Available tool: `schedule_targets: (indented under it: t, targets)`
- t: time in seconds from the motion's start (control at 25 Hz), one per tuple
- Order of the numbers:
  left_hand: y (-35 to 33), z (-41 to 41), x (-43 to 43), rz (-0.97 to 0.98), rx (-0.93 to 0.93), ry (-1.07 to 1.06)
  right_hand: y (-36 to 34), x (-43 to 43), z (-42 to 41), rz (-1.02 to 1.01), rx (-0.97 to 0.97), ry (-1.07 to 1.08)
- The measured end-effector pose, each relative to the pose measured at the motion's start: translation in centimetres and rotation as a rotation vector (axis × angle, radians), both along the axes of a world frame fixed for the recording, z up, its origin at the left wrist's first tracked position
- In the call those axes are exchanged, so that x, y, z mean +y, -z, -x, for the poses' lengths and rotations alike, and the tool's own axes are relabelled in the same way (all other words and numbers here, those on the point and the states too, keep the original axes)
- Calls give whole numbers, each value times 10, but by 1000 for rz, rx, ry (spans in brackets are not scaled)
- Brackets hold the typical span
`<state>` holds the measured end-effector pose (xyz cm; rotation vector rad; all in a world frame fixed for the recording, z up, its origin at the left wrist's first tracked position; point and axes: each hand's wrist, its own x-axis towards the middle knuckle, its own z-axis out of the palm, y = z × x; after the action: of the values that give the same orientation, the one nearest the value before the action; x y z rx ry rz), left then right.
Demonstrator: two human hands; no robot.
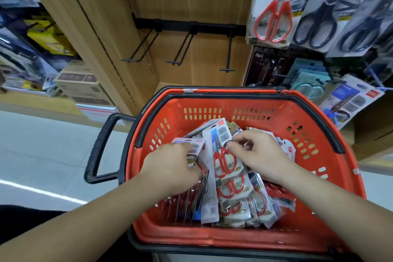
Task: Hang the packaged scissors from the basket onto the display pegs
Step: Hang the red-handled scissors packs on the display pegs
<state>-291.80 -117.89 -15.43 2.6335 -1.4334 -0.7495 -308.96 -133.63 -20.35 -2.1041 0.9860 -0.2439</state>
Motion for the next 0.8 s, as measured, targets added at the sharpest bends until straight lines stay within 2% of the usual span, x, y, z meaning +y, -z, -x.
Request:
schedule_targets:
  t: [0.08, 0.16, 0.24, 0.32, 0.4, 0.52, 0.6, 0.68, 0.8]
  targets:
    - [4, 10, 16, 316, 103, -81, -9, 11, -4, -81, -94, 15]
    - [10, 24, 28, 511, 284, -149, -20, 25, -11, -407, -205, 44]
    - [14, 44, 36, 603, 431, -75, -25, 37, -16, -677, -308, 83]
    - [14, 58, 41, 663, 533, 21, -22, 39, -15, -654, -378, 120]
    - [17, 50, 35, 716, 578, -19, -24, 31, -10, -614, -407, 191]
    - [25, 21, 18, 641, 515, -231, -29, 17, -4, -669, -485, 276]
    - [25, 12, 11, 515, 662, -360, -33, 14, -3, -711, -544, 283]
    - [24, 17, 7, 458, 825, -369, -37, 15, -5, -725, -580, 272]
    - [21, 21, 7, 428, 868, -270, -35, 12, -7, -677, -600, 274]
